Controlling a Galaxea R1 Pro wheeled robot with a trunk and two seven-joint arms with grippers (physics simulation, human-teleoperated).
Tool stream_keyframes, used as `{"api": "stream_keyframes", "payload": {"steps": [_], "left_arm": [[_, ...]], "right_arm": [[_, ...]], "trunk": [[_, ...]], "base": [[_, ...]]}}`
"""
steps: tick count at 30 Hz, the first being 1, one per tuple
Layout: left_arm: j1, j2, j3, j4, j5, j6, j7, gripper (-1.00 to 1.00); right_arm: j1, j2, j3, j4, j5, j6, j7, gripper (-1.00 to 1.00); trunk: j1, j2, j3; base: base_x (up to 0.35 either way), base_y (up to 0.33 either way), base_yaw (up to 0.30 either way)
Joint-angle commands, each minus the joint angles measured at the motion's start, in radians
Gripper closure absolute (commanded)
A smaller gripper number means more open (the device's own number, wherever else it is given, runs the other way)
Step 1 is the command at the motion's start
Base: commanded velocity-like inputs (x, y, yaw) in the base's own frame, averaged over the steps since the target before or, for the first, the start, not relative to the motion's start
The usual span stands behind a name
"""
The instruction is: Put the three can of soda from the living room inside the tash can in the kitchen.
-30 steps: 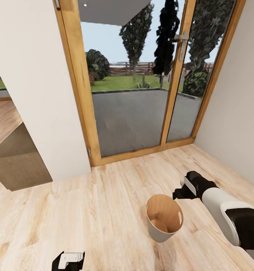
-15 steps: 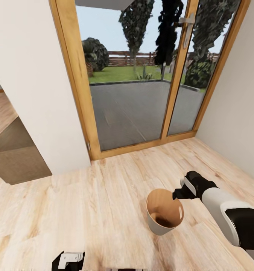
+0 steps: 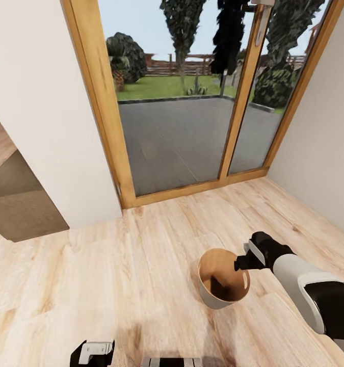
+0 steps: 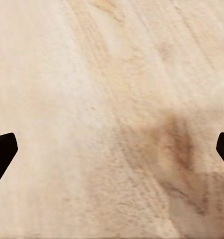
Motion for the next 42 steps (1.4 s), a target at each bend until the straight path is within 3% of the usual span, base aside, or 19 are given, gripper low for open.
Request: {"api": "stream_keyframes", "payload": {"steps": [1,8,26,38,42], "left_arm": [[0.000,0.000,0.000,0.000,0.000,0.000,0.000,-1.00],[0.001,0.000,0.002,0.000,0.006,-0.001,0.000,-1.00],[0.001,0.000,0.002,0.000,0.004,0.001,-0.001,-1.00],[0.001,-0.001,0.002,0.000,0.006,-0.001,0.000,-1.00],[0.001,-0.001,0.002,0.000,0.007,-0.001,0.000,-1.00]], "right_arm": [[0.000,0.000,0.000,0.000,0.000,0.000,0.000,-1.00],[0.000,0.000,0.001,0.001,0.000,0.000,0.000,-1.00],[0.000,0.000,0.001,0.001,0.000,0.000,0.000,-1.00],[0.000,0.001,0.002,0.001,0.000,-0.001,0.000,-1.00],[0.001,0.002,0.002,0.001,0.000,-0.001,0.000,-1.00]], "trunk": [[0.000,0.000,0.000],[0.000,0.000,0.000],[0.008,-0.004,-0.070],[0.008,-0.004,-0.070],[0.010,-0.005,-0.085]], "base": [[0.000,0.000,0.000],[0.000,0.000,0.000],[0.000,0.000,0.000],[0.000,0.000,0.000],[0.000,0.000,0.000]]}}
